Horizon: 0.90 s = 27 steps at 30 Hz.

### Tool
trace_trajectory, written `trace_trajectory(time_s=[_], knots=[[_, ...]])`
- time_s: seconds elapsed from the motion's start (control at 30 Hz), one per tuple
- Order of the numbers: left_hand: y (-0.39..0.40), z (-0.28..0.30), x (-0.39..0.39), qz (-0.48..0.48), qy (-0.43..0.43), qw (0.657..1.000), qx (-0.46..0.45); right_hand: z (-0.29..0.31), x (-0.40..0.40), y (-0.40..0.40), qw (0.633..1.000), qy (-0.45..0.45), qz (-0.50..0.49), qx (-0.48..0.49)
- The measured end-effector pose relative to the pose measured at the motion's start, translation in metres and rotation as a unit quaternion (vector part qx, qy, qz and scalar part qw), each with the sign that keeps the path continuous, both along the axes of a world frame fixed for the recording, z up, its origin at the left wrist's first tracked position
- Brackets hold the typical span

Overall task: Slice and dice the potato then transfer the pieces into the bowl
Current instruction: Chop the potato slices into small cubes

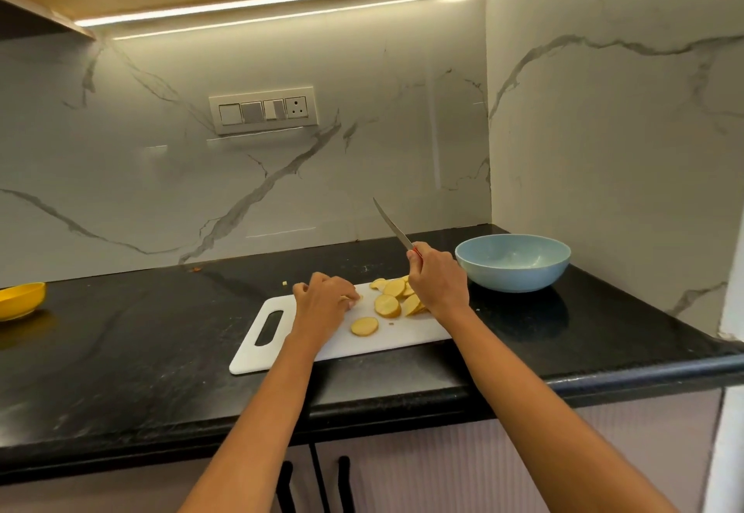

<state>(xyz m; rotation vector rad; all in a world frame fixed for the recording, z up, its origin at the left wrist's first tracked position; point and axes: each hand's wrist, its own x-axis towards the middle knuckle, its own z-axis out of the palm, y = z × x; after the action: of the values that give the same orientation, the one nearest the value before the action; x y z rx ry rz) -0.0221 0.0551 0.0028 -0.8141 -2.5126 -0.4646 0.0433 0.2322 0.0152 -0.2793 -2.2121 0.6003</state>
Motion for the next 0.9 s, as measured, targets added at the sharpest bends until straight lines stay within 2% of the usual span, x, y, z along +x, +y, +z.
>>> trace_trajectory(time_s=[0.07,0.13,0.23,0.4,0.53,0.67,0.77,0.9], knots=[[-0.005,-0.001,0.003,-0.047,-0.054,0.995,0.073,0.000,0.002,0.000,1.000,-0.003,-0.003,0.000],[-0.010,0.000,0.012,-0.117,-0.154,0.970,0.146,-0.001,0.005,-0.001,1.000,-0.014,-0.004,-0.001],[-0.017,-0.001,0.024,-0.165,-0.245,0.944,0.146,-0.001,0.010,-0.005,0.999,-0.036,0.000,-0.005],[-0.017,-0.005,0.038,-0.141,-0.213,0.956,0.144,0.000,0.025,-0.016,0.998,-0.069,0.004,-0.002],[-0.018,-0.008,0.049,-0.056,-0.152,0.977,0.137,0.003,0.046,-0.037,0.996,-0.090,0.026,-0.003],[-0.026,-0.010,0.049,-0.039,-0.190,0.969,0.152,-0.003,0.074,-0.061,0.984,-0.172,0.035,0.015],[-0.027,-0.009,0.052,-0.043,-0.187,0.968,0.164,-0.006,0.088,-0.073,0.971,-0.236,0.012,0.032],[-0.026,-0.008,0.058,-0.030,-0.185,0.967,0.170,-0.004,0.105,-0.084,0.964,-0.258,-0.001,0.064]])
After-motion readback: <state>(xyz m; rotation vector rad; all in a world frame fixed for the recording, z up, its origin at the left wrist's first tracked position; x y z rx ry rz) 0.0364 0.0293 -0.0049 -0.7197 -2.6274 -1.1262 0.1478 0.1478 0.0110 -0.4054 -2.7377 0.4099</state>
